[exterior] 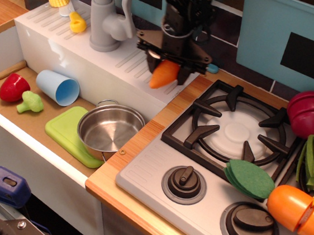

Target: Put carrot in pot or pan

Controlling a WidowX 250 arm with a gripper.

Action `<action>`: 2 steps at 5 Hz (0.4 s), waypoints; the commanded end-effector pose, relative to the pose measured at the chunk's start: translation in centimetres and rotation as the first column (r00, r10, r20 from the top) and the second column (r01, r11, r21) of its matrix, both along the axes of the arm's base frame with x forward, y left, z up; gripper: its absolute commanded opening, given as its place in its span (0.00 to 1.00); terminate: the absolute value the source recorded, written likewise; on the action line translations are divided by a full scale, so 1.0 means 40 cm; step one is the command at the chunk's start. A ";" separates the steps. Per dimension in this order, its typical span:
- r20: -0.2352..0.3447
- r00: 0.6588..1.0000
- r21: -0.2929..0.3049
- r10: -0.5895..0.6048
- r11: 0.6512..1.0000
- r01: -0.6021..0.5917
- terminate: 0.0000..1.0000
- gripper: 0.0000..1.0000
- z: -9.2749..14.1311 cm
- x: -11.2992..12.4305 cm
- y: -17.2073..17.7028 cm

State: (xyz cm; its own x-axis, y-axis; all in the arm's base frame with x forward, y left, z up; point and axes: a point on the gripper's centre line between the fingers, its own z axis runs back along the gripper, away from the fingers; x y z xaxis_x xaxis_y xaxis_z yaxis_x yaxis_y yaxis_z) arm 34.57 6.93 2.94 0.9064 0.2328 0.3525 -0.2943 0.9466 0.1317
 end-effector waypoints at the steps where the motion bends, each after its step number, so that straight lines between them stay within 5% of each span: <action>1: 0.045 0.999 0.038 0.012 0.999 -0.013 0.00 0.00 0.077 -0.062 0.041; 2: 0.040 0.999 0.039 0.007 0.999 -0.009 0.00 0.00 0.075 -0.109 0.053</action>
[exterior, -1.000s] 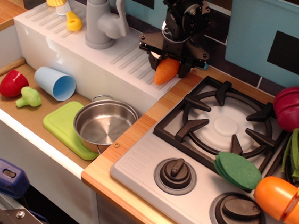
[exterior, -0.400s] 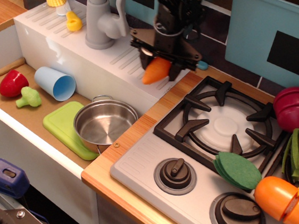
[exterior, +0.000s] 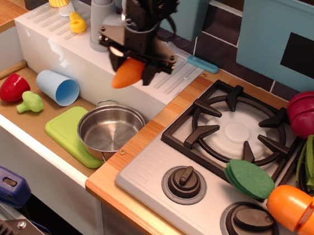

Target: Put carrot in pot or pan

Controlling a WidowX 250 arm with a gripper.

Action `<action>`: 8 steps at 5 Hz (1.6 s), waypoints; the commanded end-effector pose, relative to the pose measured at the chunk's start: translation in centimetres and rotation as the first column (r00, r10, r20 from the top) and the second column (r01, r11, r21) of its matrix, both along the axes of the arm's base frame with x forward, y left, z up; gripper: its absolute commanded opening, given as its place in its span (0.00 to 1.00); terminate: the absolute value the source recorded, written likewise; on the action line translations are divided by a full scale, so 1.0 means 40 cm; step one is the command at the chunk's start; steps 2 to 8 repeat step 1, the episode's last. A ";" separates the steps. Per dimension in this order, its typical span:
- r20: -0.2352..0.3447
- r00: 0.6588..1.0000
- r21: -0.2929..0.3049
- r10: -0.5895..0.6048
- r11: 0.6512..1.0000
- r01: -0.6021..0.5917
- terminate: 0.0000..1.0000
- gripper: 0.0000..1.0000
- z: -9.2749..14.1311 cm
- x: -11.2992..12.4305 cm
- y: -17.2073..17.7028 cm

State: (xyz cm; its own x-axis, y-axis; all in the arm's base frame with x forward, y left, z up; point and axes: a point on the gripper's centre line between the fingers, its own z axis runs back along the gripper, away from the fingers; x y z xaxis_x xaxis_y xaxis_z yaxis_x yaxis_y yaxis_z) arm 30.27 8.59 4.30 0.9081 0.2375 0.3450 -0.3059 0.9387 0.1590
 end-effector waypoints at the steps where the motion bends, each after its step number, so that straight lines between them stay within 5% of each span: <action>1: 0.094 0.996 -0.010 -0.013 1.000 0.014 1.00 1.00 0.024 -0.014 0.011; 8: 0.094 0.996 -0.010 -0.013 1.000 0.014 1.00 1.00 0.024 -0.014 0.011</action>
